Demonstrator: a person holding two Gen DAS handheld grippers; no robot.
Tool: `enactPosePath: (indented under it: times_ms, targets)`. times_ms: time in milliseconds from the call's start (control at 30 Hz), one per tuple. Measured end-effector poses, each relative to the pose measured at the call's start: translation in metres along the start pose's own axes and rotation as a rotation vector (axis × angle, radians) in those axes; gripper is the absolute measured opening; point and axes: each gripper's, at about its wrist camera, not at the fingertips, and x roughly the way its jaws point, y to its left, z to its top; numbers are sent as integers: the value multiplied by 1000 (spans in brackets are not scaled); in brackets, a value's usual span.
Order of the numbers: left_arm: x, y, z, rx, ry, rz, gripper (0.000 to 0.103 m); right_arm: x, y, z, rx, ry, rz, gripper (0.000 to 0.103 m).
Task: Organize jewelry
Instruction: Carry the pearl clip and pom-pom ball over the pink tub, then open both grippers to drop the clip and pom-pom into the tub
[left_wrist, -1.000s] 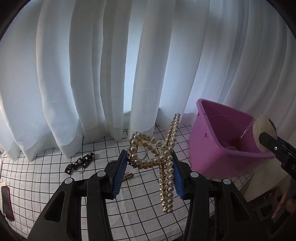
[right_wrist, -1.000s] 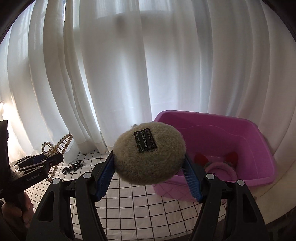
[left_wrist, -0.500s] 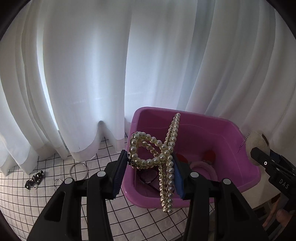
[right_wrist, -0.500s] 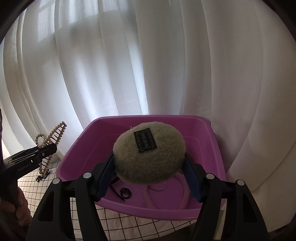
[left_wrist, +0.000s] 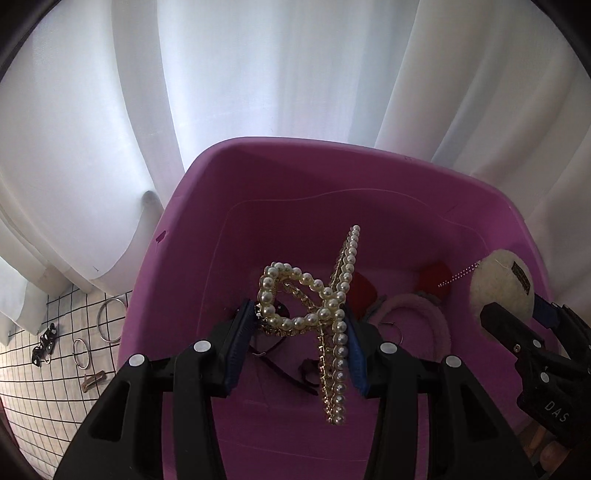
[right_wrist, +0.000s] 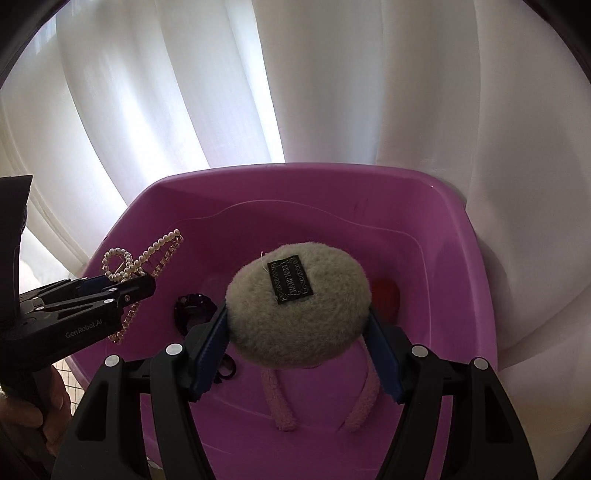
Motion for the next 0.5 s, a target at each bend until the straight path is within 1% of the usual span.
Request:
enactPosePath:
  times_ms: [67, 167, 333, 367, 400, 433, 467, 500]
  targets:
    - [10, -2, 1, 10, 44, 16, 45, 10, -1, 3, -8, 37, -3, 67]
    - [23, -2, 1, -4, 96, 20, 45, 19, 1, 5, -23, 77, -15, 67]
    - [36, 0, 0, -20, 142, 30, 46, 29, 1, 15, -10, 132, -24, 68]
    - [36, 0, 0, -26, 146, 27, 48, 33, -1, 14, -8, 142, -27, 68]
    - [35, 2, -1, -33, 142, 24, 52, 36, 0, 16, -7, 147, -25, 68]
    - [33, 3, 1, -36, 126, 25, 66, 35, 1, 15, -6, 147, -23, 68]
    - [29, 2, 2, -32, 109, 11, 71, 35, 3, 14, -5, 149, -24, 68]
    - [28, 0, 3, -23, 99, 12, 73, 36, 4, 13, -4, 154, -25, 69]
